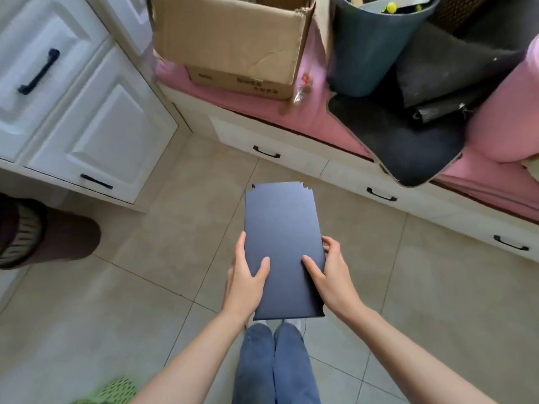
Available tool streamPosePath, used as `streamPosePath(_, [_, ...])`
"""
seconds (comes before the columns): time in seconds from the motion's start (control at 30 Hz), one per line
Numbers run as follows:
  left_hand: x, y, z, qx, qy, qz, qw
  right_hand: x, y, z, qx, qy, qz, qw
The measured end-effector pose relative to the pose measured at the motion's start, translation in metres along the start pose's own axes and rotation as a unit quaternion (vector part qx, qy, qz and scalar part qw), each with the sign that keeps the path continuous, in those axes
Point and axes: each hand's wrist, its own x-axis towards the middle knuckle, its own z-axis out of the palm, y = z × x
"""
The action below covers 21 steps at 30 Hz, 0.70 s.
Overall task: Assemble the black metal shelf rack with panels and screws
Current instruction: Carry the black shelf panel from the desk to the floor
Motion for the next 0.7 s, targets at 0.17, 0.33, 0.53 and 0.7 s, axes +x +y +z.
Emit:
streamPosePath(0.17, [0.084, -0.078, 0.045, 0.008, -0.038, -0.035, 0.999, 0.078, 0.086, 0.049, 0.004, 0.004, 0.039, 0.999])
streamPosePath(0.33, [0.167, -0.170, 0.083, 0.016, -0.077, -0.067, 0.995, 0.149, 0.181, 0.105, -0.009, -0.002, 0.063, 0.998])
streamPosePath(0.53, [0.255, -0.269, 0.120, 0.034, -0.112, -0.066, 0.991, 0.226, 0.270, 0.168, -0.023, -0.020, 0.070, 0.997])
streamPosePath(0.7, [0.304, -0.323, 0.138, 0.047, -0.080, -0.031, 0.995, 0.275, 0.312, 0.208, -0.019, -0.034, 0.035, 0.999])
